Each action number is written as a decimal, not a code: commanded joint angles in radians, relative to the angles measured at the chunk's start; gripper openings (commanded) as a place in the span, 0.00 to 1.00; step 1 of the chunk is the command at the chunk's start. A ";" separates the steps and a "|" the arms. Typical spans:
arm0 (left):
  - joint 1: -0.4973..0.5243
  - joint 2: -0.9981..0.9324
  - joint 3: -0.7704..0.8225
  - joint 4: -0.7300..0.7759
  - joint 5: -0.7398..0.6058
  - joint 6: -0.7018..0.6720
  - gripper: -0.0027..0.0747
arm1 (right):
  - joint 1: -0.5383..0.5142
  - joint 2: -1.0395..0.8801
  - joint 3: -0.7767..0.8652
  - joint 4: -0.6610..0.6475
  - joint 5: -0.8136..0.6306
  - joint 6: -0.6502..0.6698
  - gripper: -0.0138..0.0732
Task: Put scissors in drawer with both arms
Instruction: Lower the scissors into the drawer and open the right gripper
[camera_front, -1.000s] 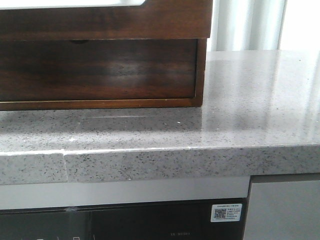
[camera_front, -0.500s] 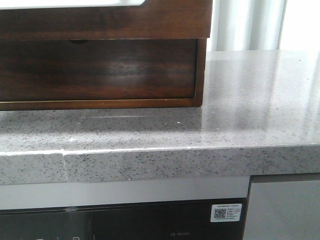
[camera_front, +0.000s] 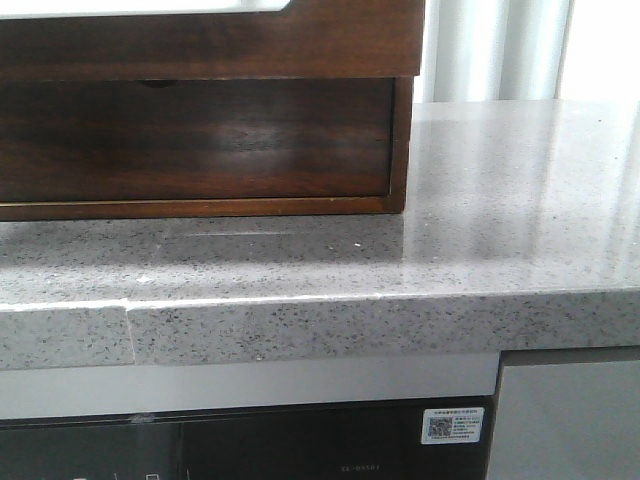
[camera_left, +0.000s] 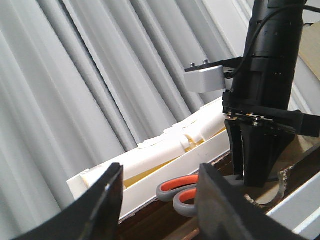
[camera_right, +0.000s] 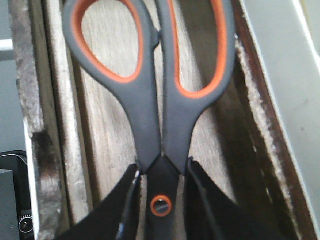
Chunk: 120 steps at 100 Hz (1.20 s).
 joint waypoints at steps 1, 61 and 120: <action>-0.004 0.011 -0.027 -0.027 -0.040 -0.012 0.44 | 0.000 -0.049 -0.031 -0.003 -0.052 -0.006 0.33; -0.004 -0.018 -0.027 -0.027 -0.040 -0.012 0.44 | 0.000 -0.078 -0.031 -0.053 -0.059 0.001 0.33; -0.004 -0.230 -0.024 -0.208 0.342 -0.014 0.02 | -0.004 -0.276 -0.031 -0.081 -0.002 0.131 0.08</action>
